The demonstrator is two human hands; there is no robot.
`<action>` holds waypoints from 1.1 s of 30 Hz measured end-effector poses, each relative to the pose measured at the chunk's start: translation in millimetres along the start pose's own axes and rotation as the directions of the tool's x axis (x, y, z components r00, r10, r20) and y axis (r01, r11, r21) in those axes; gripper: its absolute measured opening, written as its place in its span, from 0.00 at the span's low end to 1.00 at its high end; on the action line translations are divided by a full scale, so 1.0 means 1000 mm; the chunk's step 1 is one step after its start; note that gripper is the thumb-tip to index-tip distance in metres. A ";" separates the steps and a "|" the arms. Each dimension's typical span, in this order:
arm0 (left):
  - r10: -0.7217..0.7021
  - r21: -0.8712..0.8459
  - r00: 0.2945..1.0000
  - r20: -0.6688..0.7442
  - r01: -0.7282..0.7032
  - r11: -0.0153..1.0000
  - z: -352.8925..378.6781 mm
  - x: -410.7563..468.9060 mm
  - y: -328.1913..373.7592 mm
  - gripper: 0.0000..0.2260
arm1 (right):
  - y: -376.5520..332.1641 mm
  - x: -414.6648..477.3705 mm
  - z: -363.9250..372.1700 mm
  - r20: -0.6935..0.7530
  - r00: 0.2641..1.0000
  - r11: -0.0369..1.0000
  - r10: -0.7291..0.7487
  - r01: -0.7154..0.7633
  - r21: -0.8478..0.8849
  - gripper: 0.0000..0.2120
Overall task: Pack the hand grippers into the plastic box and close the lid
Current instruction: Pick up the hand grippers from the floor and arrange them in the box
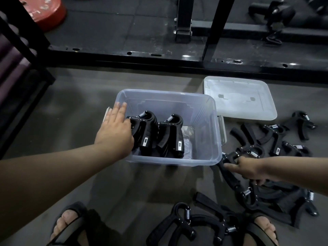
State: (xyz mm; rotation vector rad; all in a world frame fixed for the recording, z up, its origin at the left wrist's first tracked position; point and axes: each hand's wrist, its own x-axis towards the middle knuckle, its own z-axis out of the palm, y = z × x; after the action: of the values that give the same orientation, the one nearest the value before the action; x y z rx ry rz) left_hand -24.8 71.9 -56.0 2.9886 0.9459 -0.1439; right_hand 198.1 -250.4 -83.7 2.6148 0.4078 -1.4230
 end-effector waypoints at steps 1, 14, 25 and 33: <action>-0.001 0.000 1.000 0.002 0.001 1.000 0.000 0.000 0.000 0.20 | -0.001 -0.002 -0.005 0.005 1.000 1.000 -0.015 0.015 0.022 0.28; -0.002 0.017 1.000 0.002 0.002 1.000 0.000 0.000 0.000 0.19 | -0.027 -0.055 -0.080 -0.161 0.958 0.264 -0.237 0.223 0.939 0.32; 0.001 0.038 1.000 0.008 -0.001 0.999 -0.003 -0.001 0.002 0.19 | -0.111 -0.098 -0.037 -0.199 0.810 0.530 -0.552 0.524 0.667 0.19; 0.006 0.030 1.000 0.005 -0.006 1.000 -0.002 -0.001 0.001 0.19 | -0.148 -0.071 -0.019 -0.179 0.908 0.668 -0.378 0.402 0.626 0.07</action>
State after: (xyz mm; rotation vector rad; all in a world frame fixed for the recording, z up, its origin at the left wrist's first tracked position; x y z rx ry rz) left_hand -24.9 71.0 -54.0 3.0169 0.9430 -0.1665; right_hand 132.1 -116.5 -12.0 3.2508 0.5983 -1.9538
